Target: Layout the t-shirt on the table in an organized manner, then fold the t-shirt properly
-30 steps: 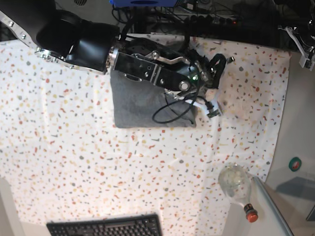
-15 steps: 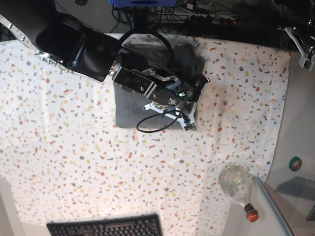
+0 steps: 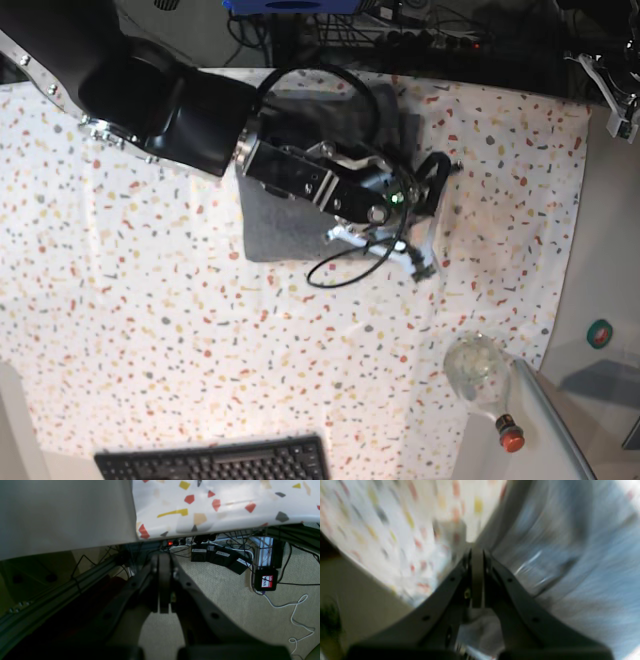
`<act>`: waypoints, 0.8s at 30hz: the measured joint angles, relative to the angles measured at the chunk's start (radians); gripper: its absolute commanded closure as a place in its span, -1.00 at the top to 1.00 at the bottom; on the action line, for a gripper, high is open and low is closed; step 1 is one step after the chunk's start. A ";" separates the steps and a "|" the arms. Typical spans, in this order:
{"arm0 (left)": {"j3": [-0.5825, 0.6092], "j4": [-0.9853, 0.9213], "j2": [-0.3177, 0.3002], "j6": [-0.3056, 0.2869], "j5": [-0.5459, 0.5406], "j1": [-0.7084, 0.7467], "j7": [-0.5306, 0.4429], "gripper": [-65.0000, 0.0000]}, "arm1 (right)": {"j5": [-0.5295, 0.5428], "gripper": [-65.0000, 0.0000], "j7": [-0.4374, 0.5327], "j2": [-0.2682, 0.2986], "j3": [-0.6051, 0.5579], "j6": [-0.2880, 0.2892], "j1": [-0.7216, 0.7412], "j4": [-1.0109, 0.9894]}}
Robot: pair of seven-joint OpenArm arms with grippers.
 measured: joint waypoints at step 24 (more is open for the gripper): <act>0.000 0.000 0.001 0.000 -0.002 0.000 0.001 -1.00 | 0.003 -1.00 0.294 -0.029 0.009 0.245 -0.017 -0.233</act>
